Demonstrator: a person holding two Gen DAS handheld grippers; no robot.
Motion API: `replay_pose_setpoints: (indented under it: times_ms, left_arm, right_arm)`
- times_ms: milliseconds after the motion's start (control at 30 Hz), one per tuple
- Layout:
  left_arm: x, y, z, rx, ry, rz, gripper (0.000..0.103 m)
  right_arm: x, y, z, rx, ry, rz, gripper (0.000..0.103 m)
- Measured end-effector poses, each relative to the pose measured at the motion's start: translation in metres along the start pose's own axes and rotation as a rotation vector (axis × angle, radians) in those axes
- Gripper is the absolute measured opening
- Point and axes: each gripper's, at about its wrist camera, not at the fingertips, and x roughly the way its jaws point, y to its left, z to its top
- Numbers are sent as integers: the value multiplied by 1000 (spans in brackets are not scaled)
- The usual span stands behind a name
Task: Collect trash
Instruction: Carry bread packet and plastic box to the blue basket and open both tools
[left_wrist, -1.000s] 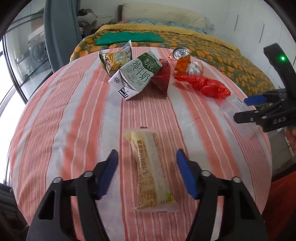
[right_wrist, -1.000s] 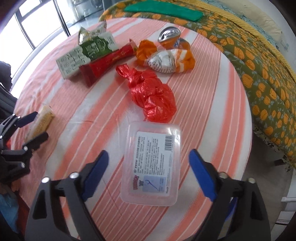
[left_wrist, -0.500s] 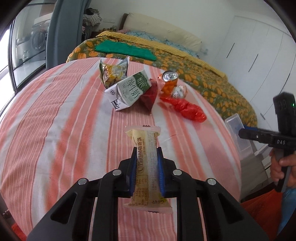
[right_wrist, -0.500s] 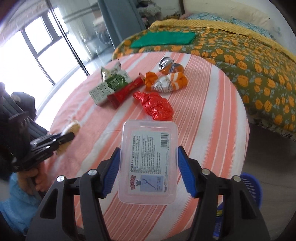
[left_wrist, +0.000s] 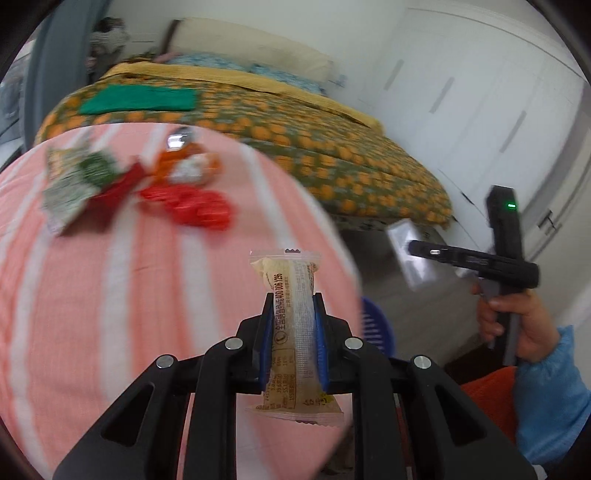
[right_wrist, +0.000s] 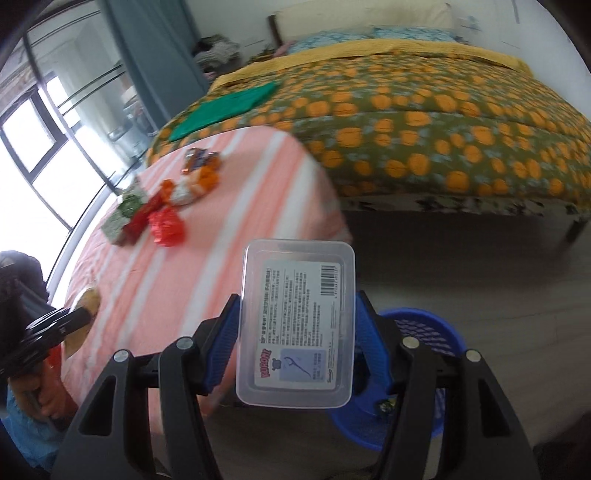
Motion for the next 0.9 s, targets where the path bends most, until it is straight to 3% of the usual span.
replay_pose_setpoints:
  times_ms: [200, 367, 467, 633, 833, 900]
  left_arm:
    - [62, -90, 5, 107, 90, -105, 18]
    - [133, -137, -11, 164, 175, -103, 18]
    - [176, -148, -21, 177, 213, -75, 18]
    - [233, -156, -34, 181, 266, -51, 18]
    - [272, -162, -44, 227, 302, -20, 20]
    - [282, -163, -48, 244, 314, -15, 25]
  right_arm:
    - [-8, -65, -19, 76, -7, -102, 60]
    - [10, -120, -45, 186, 8, -139, 60]
    - [22, -147, -55, 262, 35, -135, 60]
    - [31, -170, -58, 286, 54, -144, 60]
    - [37, -182, -61, 317, 57, -124, 60]
    - [40, -183, -60, 322, 66, -120, 61]
